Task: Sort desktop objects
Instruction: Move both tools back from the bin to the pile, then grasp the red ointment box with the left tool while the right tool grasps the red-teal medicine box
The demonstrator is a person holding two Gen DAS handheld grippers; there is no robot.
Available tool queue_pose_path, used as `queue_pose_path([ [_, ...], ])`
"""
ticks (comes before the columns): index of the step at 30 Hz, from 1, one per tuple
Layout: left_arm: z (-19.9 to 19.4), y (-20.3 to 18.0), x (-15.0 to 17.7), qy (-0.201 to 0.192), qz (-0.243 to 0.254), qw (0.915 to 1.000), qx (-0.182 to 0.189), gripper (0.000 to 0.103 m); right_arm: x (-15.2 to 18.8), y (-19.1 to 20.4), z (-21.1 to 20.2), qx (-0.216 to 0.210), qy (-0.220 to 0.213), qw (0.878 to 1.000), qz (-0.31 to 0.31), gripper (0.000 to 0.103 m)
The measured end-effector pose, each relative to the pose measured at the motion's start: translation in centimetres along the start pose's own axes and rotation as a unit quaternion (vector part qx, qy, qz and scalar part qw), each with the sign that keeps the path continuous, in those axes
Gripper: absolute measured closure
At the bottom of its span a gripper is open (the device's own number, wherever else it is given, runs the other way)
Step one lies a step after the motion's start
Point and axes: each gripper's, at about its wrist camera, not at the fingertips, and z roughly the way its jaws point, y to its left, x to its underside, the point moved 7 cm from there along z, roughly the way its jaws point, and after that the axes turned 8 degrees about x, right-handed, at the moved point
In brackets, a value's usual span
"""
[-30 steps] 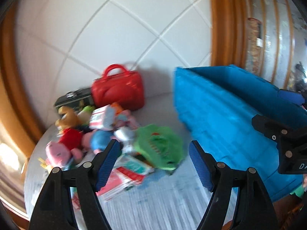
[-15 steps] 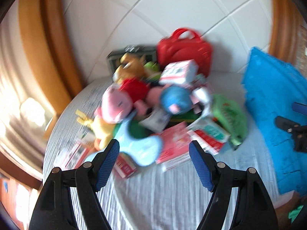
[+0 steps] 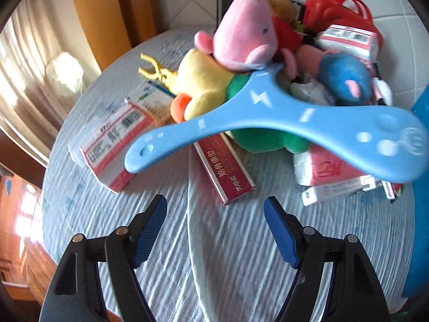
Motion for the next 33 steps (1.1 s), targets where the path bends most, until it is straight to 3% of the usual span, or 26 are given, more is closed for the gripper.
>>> queue_pose_path([
  [12,7.6,1.1,-1.1,-0.009,-0.077,0.9970,-0.001,0.028,-0.8,2.3,4.8,-0.024,0.039,0.998,-0.042,0.000],
  [14,8.1,1.1,-1.2,-0.018,-0.093,0.9955,0.012,0.028,-1.0,2.9,5.7,-0.032,0.046,0.997,-0.049,0.000],
  [20,10.1,1.0,-1.5,-0.004,-0.082,0.9965,-0.016,0.029,-2.1,6.1,7.5,-0.063,0.047,0.993,-0.083,0.000],
  [21,10.1,0.9,-1.7,-0.008,-0.077,0.9969,-0.015,0.033,-2.3,6.5,7.8,-0.064,0.047,0.993,-0.088,0.000],
  [23,9.9,0.7,-1.7,-0.007,-0.076,0.9971,-0.008,0.050,-2.7,7.4,8.4,-0.066,0.044,0.992,-0.099,0.000],
  [27,8.9,0.9,-0.8,-0.006,-0.064,0.9979,-0.003,0.056,-2.5,8.7,9.9,-0.046,0.048,0.990,-0.126,0.000],
  [29,8.3,1.2,0.1,-0.001,-0.063,0.9980,0.003,0.058,-2.2,8.9,9.9,-0.034,0.044,0.989,-0.135,0.004],
  [31,7.7,1.1,1.0,0.007,-0.056,0.9984,0.009,0.059,-2.0,8.9,9.3,-0.051,0.045,0.990,-0.124,0.024],
  [33,7.1,0.9,2.1,0.016,-0.043,0.9989,0.014,0.059,-1.5,8.7,9.1,-0.035,0.047,0.990,-0.128,0.025],
])
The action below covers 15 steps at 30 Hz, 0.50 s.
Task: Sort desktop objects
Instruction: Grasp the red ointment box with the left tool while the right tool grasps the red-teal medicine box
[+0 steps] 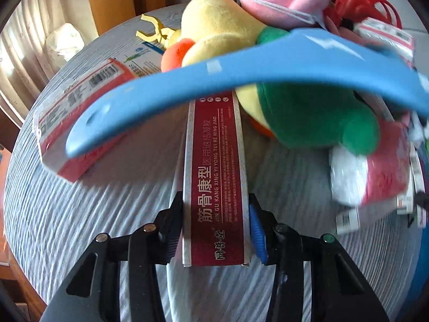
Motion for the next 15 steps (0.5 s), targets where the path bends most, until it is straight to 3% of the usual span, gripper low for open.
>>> queue_pose_path([
  [9,-2.2,-1.4,5.2,0.039,0.051,0.9979,0.004,0.059,5.8,-0.3,-1.4,-0.021,0.031,0.999,0.019,0.025],
  [15,-3.1,-1.9,5.5,0.047,0.070,0.9965,-0.002,0.059,10.1,-1.0,-0.3,-0.019,0.079,0.996,0.033,0.025],
])
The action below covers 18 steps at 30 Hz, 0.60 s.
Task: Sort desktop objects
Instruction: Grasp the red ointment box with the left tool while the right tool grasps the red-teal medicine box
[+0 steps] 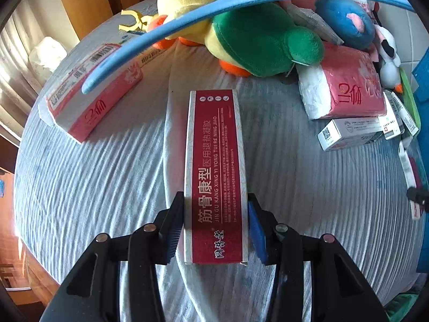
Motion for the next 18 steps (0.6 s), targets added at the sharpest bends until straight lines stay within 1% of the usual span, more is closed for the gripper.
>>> queue_pose_path([
  [3,0.2,-0.1,-0.8,-0.001,0.006,0.9999,-0.011,0.056,1.2,-0.2,0.9,-0.002,0.019,1.000,0.006,0.023],
  [6,0.9,0.0,-1.8,0.002,0.000,0.9998,-0.018,0.054,1.6,-0.6,1.4,0.002,0.026,1.000,0.012,0.007],
  [9,1.8,0.1,-2.4,0.016,-0.014,0.9997,-0.014,0.053,1.4,-0.8,1.7,0.007,0.030,0.999,0.013,0.007],
  [13,2.0,0.0,-3.3,0.010,-0.013,0.9997,-0.016,0.052,0.8,-0.7,2.2,0.010,0.032,0.999,0.012,0.007],
  [15,1.9,-0.2,-3.2,0.007,-0.011,0.9998,-0.015,0.053,0.6,-0.6,2.4,0.013,0.032,0.999,0.009,0.008],
  [16,1.7,-0.4,-3.1,0.004,-0.010,0.9999,-0.010,0.059,0.6,-0.6,2.5,0.017,0.033,0.999,0.006,0.017],
  [17,1.5,-0.6,-2.9,0.002,-0.008,0.9999,-0.006,0.059,0.6,-0.5,2.5,0.017,0.033,0.999,0.006,0.023],
  [18,1.4,-0.8,-2.6,0.002,-0.005,1.0000,-0.003,0.059,0.6,-0.5,2.5,0.017,0.033,0.999,0.006,0.026],
])
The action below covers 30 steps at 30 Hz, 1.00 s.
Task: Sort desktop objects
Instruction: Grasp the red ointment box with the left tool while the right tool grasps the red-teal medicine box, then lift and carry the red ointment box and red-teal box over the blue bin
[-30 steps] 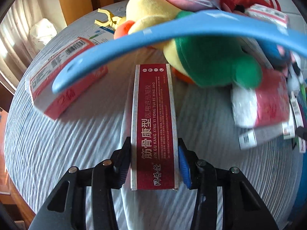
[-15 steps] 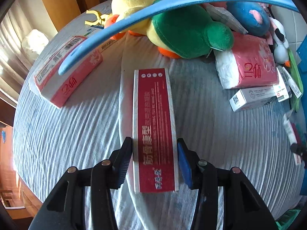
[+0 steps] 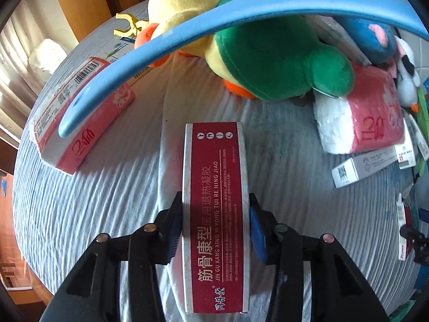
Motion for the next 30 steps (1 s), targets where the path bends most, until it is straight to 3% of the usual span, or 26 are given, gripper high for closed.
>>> queue_pose_path([
  [8,-1.9,-2.4,2.5,-0.002,0.025,0.9996,0.016,0.059,0.6,-1.1,-1.8,0.000,-0.025,1.000,0.013,0.027],
  [15,-5.2,-8.2,4.3,-0.018,0.092,0.9945,0.048,0.059,1.1,-3.0,-5.5,-0.004,-0.071,0.997,0.037,0.027],
  [18,-7.7,-11.6,4.2,-0.044,0.129,0.9886,0.063,0.059,1.0,-4.0,-7.9,-0.005,-0.102,0.994,0.049,0.027],
  [20,-9.0,-12.8,1.4,-0.068,0.148,0.9840,0.072,0.059,-1.4,-6.3,-10.1,0.000,-0.126,0.990,0.056,0.027],
  [25,-12.9,-12.5,-0.1,-0.128,0.181,0.9725,0.070,0.059,1.5,-6.3,-15.9,0.009,-0.191,0.978,0.084,0.027],
  [30,-16.5,-17.3,-2.3,-0.183,0.215,0.9559,0.080,0.059,2.0,-7.1,-20.4,0.026,-0.255,0.962,0.093,0.027],
])
